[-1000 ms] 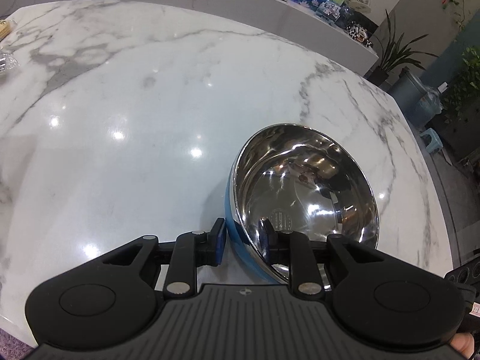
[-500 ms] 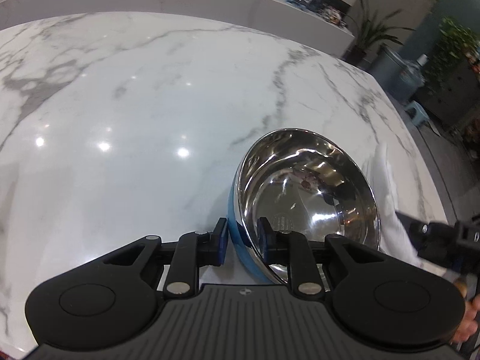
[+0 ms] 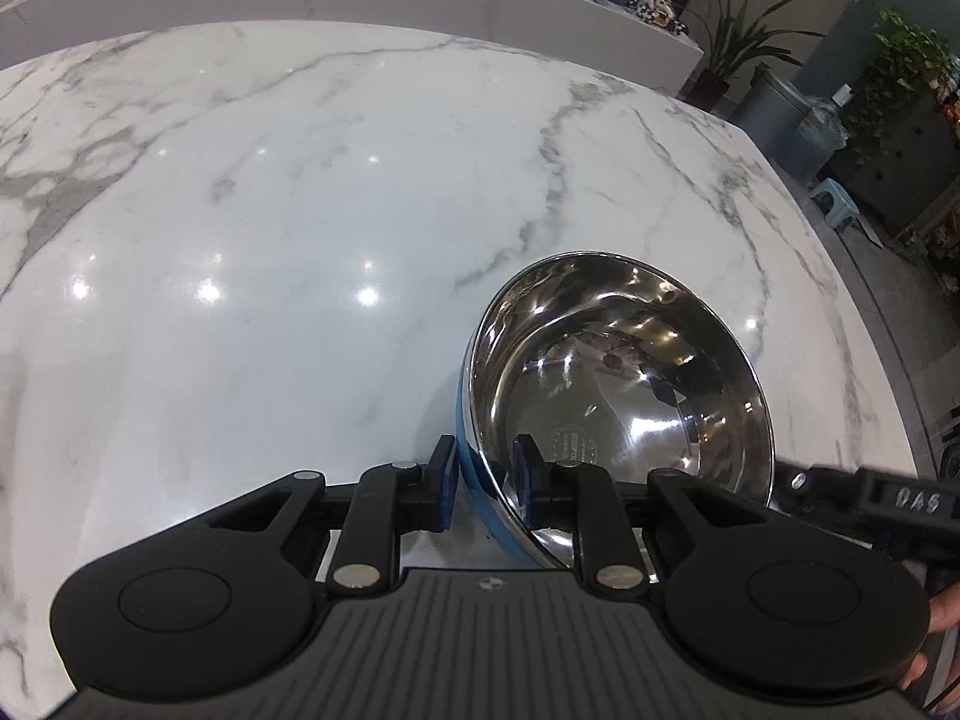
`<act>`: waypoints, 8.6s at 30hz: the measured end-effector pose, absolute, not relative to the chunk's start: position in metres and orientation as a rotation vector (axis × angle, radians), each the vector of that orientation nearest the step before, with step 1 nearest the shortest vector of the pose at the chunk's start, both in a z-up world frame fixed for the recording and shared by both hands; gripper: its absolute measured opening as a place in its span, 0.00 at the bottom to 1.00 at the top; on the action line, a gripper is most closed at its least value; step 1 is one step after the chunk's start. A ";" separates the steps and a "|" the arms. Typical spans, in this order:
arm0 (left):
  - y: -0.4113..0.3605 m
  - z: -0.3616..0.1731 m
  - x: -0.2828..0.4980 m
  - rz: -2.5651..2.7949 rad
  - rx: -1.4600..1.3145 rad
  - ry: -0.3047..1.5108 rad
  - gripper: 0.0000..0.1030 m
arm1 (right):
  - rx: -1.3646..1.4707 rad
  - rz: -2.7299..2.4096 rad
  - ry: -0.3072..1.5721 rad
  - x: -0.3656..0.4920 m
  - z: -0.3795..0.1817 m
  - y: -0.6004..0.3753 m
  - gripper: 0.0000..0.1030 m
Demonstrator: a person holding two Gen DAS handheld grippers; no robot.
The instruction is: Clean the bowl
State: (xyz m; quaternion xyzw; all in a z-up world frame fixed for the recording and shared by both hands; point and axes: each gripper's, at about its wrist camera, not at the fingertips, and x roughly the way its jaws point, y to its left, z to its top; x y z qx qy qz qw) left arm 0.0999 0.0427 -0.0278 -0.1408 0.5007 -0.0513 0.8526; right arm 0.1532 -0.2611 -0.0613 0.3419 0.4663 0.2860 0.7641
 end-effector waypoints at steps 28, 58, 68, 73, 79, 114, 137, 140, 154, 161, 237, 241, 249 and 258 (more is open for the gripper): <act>0.056 -0.024 0.090 0.001 -0.335 1.109 0.12 | 0.247 0.687 0.879 0.127 -0.010 -0.214 0.11; 0.050 -0.028 0.083 -0.016 -0.352 1.142 0.19 | -0.111 0.709 0.871 0.110 -0.032 -0.179 0.11; 0.055 -0.024 0.098 -0.002 -0.289 1.114 0.14 | -0.128 0.734 0.771 0.107 0.000 -0.193 0.11; 0.054 -0.024 0.102 0.003 -0.279 1.110 0.14 | -0.171 0.763 0.745 0.104 0.011 -0.193 0.11; 0.053 -0.025 0.101 -0.001 -0.278 1.108 0.14 | -0.181 0.758 0.787 0.105 -0.008 -0.185 0.10; 0.064 -0.012 0.070 0.039 -0.385 1.064 0.30 | 0.105 0.656 0.786 0.117 -0.029 -0.206 0.08; 0.051 -0.014 0.086 0.009 -0.295 1.070 0.18 | 0.153 0.733 0.819 0.119 -0.036 -0.208 0.09; 0.049 -0.016 0.091 0.010 -0.285 1.074 0.18 | 0.131 0.732 0.839 0.114 -0.042 -0.203 0.09; 0.053 -0.016 0.077 0.023 -0.323 1.092 0.22 | 0.082 0.722 0.830 0.109 -0.039 -0.201 0.09; 0.053 -0.014 0.083 0.003 -0.252 1.077 0.14 | 0.102 0.752 0.737 0.115 -0.010 -0.214 0.09; 0.047 -0.014 0.105 0.016 -0.253 1.054 0.19 | 0.016 0.652 0.818 0.113 -0.044 -0.193 0.09; 0.051 -0.003 0.098 -0.007 -0.281 1.017 0.34 | -0.029 0.606 0.766 0.107 -0.029 -0.199 0.09; 0.056 0.018 0.083 -0.053 -0.336 0.921 0.65 | -0.112 0.470 0.753 0.107 -0.017 -0.211 0.09; 0.061 0.019 0.069 -0.077 -0.373 0.885 0.71 | -0.114 0.402 0.858 0.117 -0.054 -0.214 0.10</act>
